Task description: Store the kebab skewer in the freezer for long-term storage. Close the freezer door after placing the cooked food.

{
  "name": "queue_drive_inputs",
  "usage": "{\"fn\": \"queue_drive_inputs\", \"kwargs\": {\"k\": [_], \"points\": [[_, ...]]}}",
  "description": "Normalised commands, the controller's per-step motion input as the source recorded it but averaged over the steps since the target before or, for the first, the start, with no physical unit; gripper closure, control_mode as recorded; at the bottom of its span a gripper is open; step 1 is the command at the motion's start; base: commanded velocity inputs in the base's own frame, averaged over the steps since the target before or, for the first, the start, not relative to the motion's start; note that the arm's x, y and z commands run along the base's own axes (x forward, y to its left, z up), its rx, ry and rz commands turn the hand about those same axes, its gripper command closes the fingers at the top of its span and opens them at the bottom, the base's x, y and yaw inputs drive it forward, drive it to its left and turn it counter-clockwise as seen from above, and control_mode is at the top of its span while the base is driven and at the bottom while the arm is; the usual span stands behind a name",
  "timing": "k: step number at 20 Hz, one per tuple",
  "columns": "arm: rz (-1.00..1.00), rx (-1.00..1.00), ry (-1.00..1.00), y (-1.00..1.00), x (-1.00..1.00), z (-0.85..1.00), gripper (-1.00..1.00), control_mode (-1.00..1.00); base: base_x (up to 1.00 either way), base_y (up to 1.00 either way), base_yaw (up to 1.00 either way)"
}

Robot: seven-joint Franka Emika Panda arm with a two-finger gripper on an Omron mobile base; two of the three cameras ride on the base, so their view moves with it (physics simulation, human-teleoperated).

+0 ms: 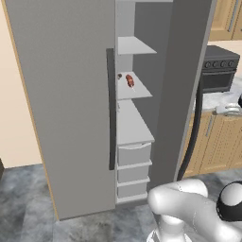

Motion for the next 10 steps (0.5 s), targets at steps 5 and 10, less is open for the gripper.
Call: {"fn": "queue_drive_inputs", "kwargs": {"k": [5, 10], "points": [[0.05, 0.03, -0.16, -0.13, 0.48, -0.24, -1.0, -1.0, 0.0, 0.0, 0.0], [0.02, 0.0, -0.13, 0.0, 0.17, -0.23, -1.0, -1.0, 0.0, 0.0, 0.0]]}}
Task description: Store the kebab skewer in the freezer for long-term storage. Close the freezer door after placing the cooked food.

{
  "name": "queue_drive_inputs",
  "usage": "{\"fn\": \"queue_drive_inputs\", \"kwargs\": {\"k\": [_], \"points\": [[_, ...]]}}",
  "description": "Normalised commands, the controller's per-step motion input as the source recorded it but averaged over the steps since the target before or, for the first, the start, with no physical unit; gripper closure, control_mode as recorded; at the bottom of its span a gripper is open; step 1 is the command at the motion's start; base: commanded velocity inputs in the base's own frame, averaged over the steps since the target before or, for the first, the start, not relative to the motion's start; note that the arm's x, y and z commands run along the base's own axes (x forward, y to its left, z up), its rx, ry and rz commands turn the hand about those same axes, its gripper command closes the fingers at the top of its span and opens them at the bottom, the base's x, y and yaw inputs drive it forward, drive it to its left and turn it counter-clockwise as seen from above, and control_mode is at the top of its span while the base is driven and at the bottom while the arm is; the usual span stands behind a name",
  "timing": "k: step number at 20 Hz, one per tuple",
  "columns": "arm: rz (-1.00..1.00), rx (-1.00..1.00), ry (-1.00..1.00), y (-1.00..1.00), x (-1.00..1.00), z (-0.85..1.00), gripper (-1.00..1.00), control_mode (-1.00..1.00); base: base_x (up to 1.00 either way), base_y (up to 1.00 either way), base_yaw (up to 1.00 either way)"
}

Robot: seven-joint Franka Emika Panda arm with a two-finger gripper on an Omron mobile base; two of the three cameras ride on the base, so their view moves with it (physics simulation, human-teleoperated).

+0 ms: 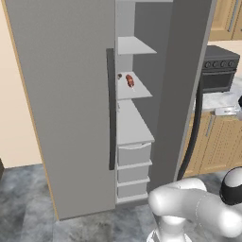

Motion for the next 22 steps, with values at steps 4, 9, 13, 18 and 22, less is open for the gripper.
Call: {"fn": "queue_drive_inputs", "kwargs": {"k": [4, 9, 13, 18, 22], "points": [[0.1, 0.0, -0.12, 0.0, 0.08, -0.17, -1.0, -1.0, 0.0, 0.0, 0.0], [0.13, 0.0, -0.06, 0.11, 0.03, -0.01, -1.0, -1.0, 0.0, 0.0, 0.0], [0.18, 0.0, -0.08, 0.17, 0.12, 0.0, -1.0, -1.0, 0.0, 0.0, 0.0], [0.17, 0.0, -0.1, 0.07, 0.15, 0.0, -1.0, -1.0, 0.0, 0.0, 0.0], [0.16, -0.01, -0.12, 0.09, 0.13, 0.0, -1.0, -1.0, 0.0, 0.0, 0.0]]}}
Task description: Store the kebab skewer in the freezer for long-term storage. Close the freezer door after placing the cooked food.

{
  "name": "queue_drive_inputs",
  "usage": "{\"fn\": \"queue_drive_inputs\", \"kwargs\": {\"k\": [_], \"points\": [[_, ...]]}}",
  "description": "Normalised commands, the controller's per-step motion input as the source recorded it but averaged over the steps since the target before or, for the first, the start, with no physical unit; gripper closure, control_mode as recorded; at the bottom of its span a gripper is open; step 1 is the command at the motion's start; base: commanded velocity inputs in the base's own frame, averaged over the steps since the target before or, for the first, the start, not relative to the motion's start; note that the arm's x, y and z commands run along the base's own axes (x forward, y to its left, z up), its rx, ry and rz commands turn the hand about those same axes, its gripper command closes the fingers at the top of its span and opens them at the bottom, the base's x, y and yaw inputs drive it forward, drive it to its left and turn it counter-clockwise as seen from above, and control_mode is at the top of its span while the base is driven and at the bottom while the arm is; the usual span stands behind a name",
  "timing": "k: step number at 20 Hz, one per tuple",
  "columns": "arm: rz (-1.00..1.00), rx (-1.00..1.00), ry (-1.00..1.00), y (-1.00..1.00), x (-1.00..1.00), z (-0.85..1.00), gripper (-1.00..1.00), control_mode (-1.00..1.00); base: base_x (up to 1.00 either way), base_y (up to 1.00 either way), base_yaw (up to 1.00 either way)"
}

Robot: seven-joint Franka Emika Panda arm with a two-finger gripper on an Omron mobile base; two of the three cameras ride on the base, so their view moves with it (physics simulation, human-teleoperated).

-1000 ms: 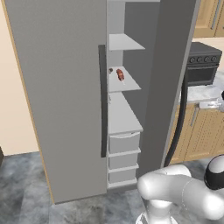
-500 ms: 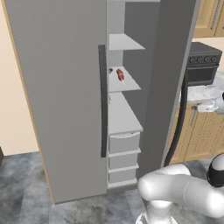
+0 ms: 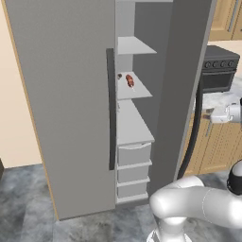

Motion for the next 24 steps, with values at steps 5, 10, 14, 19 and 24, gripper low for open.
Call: {"fn": "queue_drive_inputs", "kwargs": {"k": [5, 10, 14, 19, 24], "points": [[0.14, -0.05, -0.05, 0.18, 0.07, 0.0, -1.0, -1.0, 0.0, 0.0, 0.0], [0.13, -0.06, 0.0, 0.22, 0.04, 0.0, -1.0, -1.0, 0.0, 0.0, 0.0], [0.13, -0.07, 0.0, 0.22, 0.04, 0.0, -1.0, -1.0, 0.0, 0.0, 0.0], [0.12, -0.07, 0.0, 0.22, 0.0, 0.0, -1.0, -1.0, 0.0, 0.0, 0.0], [0.06, -0.08, 0.0, 0.51, 0.0, 0.0, -1.0, -1.0, 0.0, 0.0, 0.0]]}}
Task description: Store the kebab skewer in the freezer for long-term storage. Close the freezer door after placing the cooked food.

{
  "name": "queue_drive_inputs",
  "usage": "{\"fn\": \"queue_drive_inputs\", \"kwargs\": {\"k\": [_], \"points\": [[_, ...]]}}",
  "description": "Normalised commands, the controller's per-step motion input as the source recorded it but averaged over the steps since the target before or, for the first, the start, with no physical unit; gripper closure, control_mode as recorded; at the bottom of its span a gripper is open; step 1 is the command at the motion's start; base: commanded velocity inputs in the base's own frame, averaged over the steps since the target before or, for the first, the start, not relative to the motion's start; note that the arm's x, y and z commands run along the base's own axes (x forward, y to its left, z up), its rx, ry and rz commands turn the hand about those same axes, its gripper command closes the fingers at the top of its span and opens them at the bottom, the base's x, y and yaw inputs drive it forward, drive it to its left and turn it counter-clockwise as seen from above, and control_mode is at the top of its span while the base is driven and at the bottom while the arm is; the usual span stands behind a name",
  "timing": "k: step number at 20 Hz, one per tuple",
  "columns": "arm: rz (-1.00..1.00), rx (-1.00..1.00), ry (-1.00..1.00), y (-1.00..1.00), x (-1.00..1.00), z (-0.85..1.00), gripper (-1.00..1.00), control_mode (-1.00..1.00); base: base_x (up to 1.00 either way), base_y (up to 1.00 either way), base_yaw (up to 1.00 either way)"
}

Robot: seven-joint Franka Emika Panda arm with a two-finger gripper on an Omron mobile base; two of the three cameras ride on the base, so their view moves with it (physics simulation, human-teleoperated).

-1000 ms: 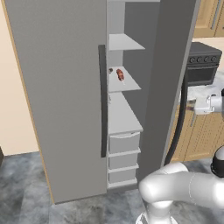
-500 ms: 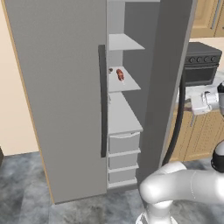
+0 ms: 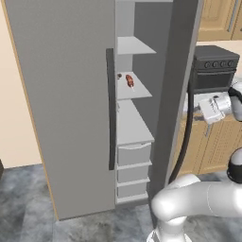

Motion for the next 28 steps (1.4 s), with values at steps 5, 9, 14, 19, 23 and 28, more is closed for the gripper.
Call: {"fn": "queue_drive_inputs", "kwargs": {"k": [5, 9, 14, 19, 23, 28], "points": [[0.0, -0.08, 0.0, 0.81, 0.0, 0.0, -1.0, -1.0, 0.0, 0.0, 0.0], [0.0, -0.08, 0.0, 0.89, 0.06, 0.0, -1.0, -1.0, 0.0, 0.0, 0.0], [-0.06, -0.07, 0.0, 0.81, 0.32, 0.0, -1.0, -1.0, 0.0, 0.0, 0.0], [-0.1, -0.03, 0.01, 0.59, 0.45, 0.0, -1.0, -1.0, 0.0, 0.0, 0.0], [-0.14, -0.02, 0.07, 0.5, 0.55, 0.03, -1.0, -1.0, 0.0, 0.0, 0.0], [-0.21, -0.06, 0.13, 0.54, 0.6, 0.06, -1.0, -1.0, 0.0, 0.0, 0.0]]}}
